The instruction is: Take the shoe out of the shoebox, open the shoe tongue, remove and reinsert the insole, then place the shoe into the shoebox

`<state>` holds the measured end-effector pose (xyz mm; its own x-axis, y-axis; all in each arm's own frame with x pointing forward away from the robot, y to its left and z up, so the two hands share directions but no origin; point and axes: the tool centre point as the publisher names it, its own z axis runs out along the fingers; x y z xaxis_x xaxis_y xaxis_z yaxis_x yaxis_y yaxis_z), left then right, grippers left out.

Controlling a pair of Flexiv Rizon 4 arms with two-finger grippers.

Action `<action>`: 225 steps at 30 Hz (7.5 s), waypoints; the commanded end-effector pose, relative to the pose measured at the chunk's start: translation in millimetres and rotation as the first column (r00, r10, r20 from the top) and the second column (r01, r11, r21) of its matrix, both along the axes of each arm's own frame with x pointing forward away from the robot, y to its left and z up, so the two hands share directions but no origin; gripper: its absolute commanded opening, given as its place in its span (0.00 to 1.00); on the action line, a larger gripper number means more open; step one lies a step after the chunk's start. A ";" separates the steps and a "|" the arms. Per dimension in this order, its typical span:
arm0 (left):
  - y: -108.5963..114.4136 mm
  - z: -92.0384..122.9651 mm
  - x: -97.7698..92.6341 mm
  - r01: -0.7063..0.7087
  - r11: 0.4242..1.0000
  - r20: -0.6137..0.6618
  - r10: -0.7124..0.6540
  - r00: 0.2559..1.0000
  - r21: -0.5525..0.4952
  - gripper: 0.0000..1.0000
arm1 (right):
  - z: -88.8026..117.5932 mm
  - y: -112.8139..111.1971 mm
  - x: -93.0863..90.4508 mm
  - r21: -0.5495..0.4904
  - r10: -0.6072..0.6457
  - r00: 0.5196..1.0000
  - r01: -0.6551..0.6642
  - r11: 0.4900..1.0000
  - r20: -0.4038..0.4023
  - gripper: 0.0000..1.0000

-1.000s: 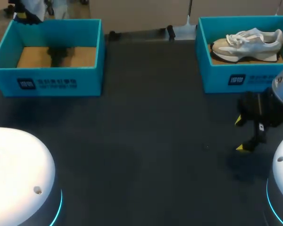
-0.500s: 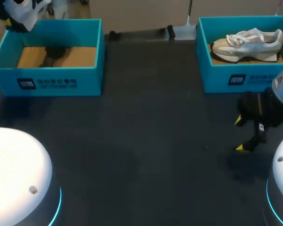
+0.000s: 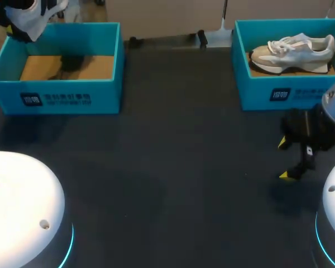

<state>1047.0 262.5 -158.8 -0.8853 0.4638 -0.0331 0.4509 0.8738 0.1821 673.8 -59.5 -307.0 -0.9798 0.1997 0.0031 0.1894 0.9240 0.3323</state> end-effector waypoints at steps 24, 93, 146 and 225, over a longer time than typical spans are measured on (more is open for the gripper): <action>53.7 -1.3 40.8 0.805 0.593 -0.035 -0.805 0.593 -0.003 0.00 | -0.9 1.1 -0.8 -0.003 -0.001 1.000 0.001 1.000 0.001 1.00; 34.1 -124.8 38.9 0.887 0.461 -0.199 -0.872 0.447 -0.029 0.00 | -0.9 1.1 -0.8 -0.003 -0.001 1.000 0.001 1.000 0.001 1.00; 35.6 -182.6 -3.3 0.905 0.418 -0.241 -0.889 0.389 -0.084 0.00 | -0.9 1.1 -0.8 -0.003 -0.001 1.000 0.001 1.000 0.001 1.00; 13.1 -123.1 -10.1 0.889 0.456 -0.217 -0.873 0.437 -0.046 1.00 | -0.9 1.1 -0.8 -0.003 -0.001 1.000 0.001 1.000 0.001 1.00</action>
